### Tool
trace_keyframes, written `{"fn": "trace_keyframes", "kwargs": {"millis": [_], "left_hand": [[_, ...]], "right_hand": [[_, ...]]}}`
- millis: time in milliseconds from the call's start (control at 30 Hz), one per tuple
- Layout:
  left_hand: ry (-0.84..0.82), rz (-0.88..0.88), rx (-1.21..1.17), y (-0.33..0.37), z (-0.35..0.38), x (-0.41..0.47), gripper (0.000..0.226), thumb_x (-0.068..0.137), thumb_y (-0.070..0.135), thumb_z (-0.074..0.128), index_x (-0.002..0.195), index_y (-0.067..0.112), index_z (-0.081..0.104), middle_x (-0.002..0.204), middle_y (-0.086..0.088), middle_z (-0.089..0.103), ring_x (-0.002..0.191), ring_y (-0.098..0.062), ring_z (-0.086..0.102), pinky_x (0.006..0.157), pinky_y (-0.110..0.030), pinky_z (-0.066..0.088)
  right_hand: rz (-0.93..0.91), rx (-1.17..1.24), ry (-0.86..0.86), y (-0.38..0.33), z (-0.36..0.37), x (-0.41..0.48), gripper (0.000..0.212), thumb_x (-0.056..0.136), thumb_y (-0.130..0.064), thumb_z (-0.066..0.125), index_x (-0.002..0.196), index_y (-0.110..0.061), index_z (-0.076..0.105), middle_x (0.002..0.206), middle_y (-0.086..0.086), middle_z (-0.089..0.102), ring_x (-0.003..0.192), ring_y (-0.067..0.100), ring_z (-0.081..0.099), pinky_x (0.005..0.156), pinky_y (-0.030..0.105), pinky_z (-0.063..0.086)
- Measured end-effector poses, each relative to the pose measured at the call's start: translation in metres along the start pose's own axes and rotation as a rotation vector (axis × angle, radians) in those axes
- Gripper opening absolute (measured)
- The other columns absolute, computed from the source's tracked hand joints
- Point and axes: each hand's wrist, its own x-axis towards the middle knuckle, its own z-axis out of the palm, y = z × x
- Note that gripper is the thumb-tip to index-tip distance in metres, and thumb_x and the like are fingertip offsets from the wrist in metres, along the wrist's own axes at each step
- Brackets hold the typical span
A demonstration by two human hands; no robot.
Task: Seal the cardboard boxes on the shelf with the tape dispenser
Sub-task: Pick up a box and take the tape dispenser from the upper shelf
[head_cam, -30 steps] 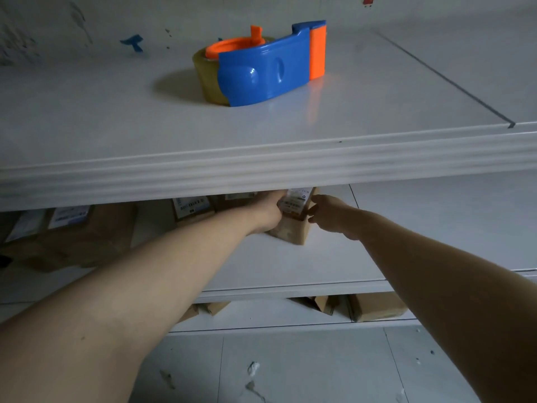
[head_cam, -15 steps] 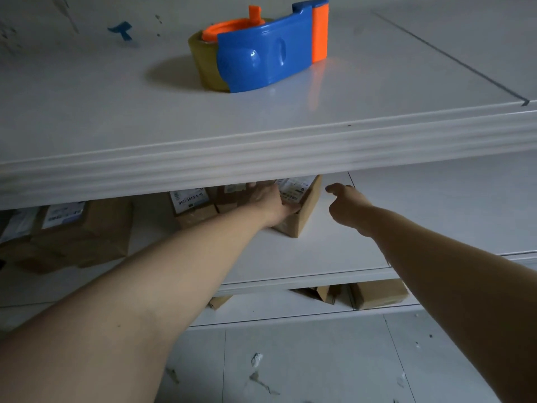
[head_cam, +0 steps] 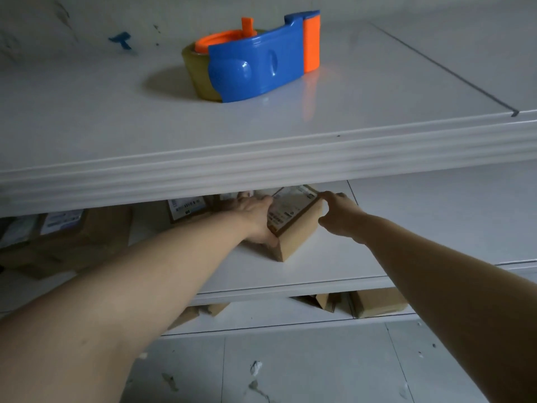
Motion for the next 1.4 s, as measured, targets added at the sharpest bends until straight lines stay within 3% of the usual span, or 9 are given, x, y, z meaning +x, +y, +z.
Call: {"fn": "trace_keyframes", "kwargs": {"millis": [500, 667, 833, 933, 1033, 1133, 1200, 1267, 1400], "left_hand": [[-0.106, -0.090, -0.003, -0.110, 0.023, -0.068, 0.102, 0.068, 0.041, 0.077, 0.147, 0.038, 0.013, 0.146, -0.004, 0.036, 0.136, -0.030, 0.026, 0.111, -0.048, 0.029], [-0.075, -0.058, -0.296, -0.110, 0.045, -0.072, 0.110, 0.067, 0.023, 0.082, 0.150, 0.040, 0.011, 0.147, -0.007, 0.035, 0.135, -0.029, 0.035, 0.110, -0.045, 0.036], [0.011, 0.048, -0.629, -0.081, 0.053, -0.071, 0.086, 0.078, 0.003, 0.073, 0.149, 0.023, 0.029, 0.145, -0.003, 0.044, 0.131, -0.021, 0.045, 0.100, -0.025, 0.039], [0.023, 0.021, -0.798, -0.064, 0.052, -0.060, 0.066, 0.089, -0.002, 0.056, 0.147, 0.023, 0.035, 0.141, -0.010, 0.049, 0.122, -0.026, 0.053, 0.101, -0.035, 0.047], [0.014, -0.045, -1.032, -0.046, 0.045, -0.057, 0.055, 0.094, -0.006, 0.041, 0.142, 0.019, 0.042, 0.130, -0.009, 0.051, 0.113, -0.028, 0.056, 0.088, -0.037, 0.053], [-0.051, -0.153, -1.211, -0.036, 0.035, -0.061, 0.033, 0.094, 0.002, 0.043, 0.115, 0.024, 0.054, 0.112, -0.003, 0.056, 0.110, -0.023, 0.054, 0.090, -0.038, 0.050], [-0.072, -0.208, -1.243, -0.036, 0.033, -0.062, 0.017, 0.096, 0.017, 0.051, 0.113, 0.020, 0.051, 0.117, -0.006, 0.059, 0.112, -0.023, 0.055, 0.095, -0.040, 0.048], [-0.066, -0.249, -1.242, -0.037, 0.036, -0.062, 0.033, 0.096, 0.021, 0.055, 0.126, 0.013, 0.045, 0.123, -0.010, 0.058, 0.113, -0.025, 0.057, 0.098, -0.045, 0.048], [-0.061, -0.295, -1.015, -0.031, 0.050, -0.067, 0.052, 0.095, 0.013, 0.055, 0.141, 0.014, 0.031, 0.130, -0.012, 0.049, 0.112, -0.028, 0.054, 0.073, -0.033, 0.056]], "right_hand": [[-0.159, 0.098, -0.340, -0.078, 0.070, -0.012, 0.072, 0.095, -0.002, 0.040, 0.152, -0.036, 0.014, 0.118, 0.002, 0.045, 0.097, 0.020, 0.051, 0.079, 0.025, 0.047], [-0.127, 0.156, -0.294, -0.070, 0.066, -0.024, 0.074, 0.087, 0.003, 0.052, 0.148, -0.033, 0.030, 0.130, 0.006, 0.053, 0.109, 0.026, 0.054, 0.082, 0.030, 0.051], [-0.035, 0.280, -0.151, -0.034, 0.043, -0.039, 0.067, 0.084, 0.004, 0.059, 0.139, -0.030, 0.044, 0.113, 0.000, 0.059, 0.091, 0.017, 0.057, 0.065, 0.021, 0.046], [0.045, 0.321, -0.026, -0.011, 0.036, -0.048, 0.054, 0.087, -0.009, 0.066, 0.137, -0.019, 0.047, 0.112, 0.002, 0.062, 0.095, 0.020, 0.059, 0.073, 0.027, 0.050], [0.099, 0.369, 0.044, 0.000, 0.032, -0.053, 0.041, 0.086, -0.018, 0.069, 0.125, -0.013, 0.057, 0.094, -0.002, 0.064, 0.080, 0.016, 0.060, 0.061, 0.021, 0.047], [0.097, 0.459, 0.029, 0.002, 0.030, -0.054, 0.035, 0.089, -0.017, 0.065, 0.123, -0.013, 0.061, 0.099, 0.002, 0.067, 0.086, 0.018, 0.062, 0.060, 0.020, 0.044], [0.074, 0.609, -0.003, 0.001, 0.025, -0.054, 0.030, 0.092, -0.010, 0.059, 0.122, -0.010, 0.062, 0.105, 0.007, 0.066, 0.086, 0.018, 0.057, 0.060, 0.020, 0.040], [0.037, 0.724, -0.002, -0.003, 0.017, -0.055, 0.025, 0.093, -0.001, 0.053, 0.112, -0.012, 0.065, 0.105, 0.011, 0.066, 0.084, 0.020, 0.051, 0.058, 0.020, 0.035], [-0.011, 0.814, 0.045, -0.010, 0.014, -0.055, 0.047, 0.078, 0.004, 0.073, 0.121, -0.012, 0.061, 0.100, 0.010, 0.070, 0.092, 0.021, 0.064, 0.069, 0.022, 0.047]]}}
